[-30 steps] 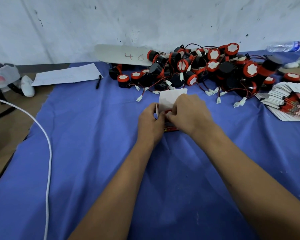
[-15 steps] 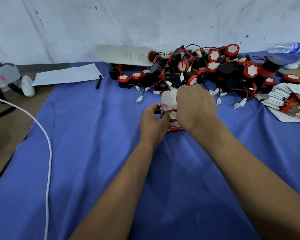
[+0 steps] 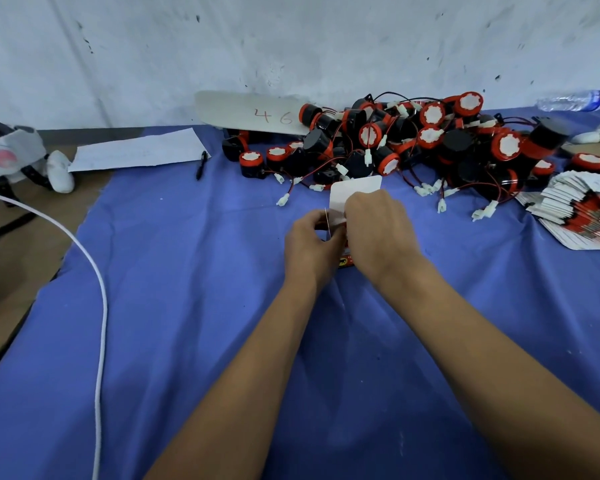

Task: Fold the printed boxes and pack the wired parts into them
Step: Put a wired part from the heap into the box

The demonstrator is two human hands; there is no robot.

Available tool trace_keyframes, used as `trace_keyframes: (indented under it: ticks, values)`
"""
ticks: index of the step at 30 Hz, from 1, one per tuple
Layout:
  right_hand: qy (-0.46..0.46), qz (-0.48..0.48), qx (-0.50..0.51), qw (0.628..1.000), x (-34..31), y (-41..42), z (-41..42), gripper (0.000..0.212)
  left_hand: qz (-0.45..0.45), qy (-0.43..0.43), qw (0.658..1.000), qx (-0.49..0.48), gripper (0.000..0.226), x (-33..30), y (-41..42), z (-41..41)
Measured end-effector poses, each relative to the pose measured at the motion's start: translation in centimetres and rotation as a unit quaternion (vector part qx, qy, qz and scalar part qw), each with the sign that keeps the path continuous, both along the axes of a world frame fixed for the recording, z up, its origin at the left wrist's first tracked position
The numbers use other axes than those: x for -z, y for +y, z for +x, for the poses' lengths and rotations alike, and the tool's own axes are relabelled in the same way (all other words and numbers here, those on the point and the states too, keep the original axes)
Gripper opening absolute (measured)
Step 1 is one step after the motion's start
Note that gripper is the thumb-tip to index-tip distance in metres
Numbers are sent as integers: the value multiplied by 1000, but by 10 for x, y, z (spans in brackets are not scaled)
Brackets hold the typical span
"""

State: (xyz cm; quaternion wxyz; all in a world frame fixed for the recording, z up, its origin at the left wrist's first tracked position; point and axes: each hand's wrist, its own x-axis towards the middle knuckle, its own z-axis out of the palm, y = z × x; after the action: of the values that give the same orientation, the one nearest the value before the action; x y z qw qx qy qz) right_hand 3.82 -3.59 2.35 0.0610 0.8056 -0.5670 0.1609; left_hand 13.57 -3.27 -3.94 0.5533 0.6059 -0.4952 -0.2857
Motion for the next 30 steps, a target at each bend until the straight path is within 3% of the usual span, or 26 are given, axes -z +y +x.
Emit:
trace_keyframes:
  ticks: [5,8,13,17,22,30]
  values:
    - [5,-1,-13,1000,-5,-3,-5,16,-12,-16,1000,3,10,0,-1,2]
    - [14,-2,-14,1000,-9,-4,-5,14,-21,-21,1000,6,13,1,-1,2]
    - [27,14,-19,999,-8,-6,2,35,-12,-29,999,8,10,3,-1,1]
    - [90,-9,-57,994,-7,-7,6,14,-9,-33,999,16,16,3,-2,0]
    - [92,-34,-81,992,-4,-11,4,13,-6,-42,999,10,17,4,-4,1]
    - [-134,7,-119,984,6,-20,-12,11,-18,-38,999,6,13,9,-6,2]
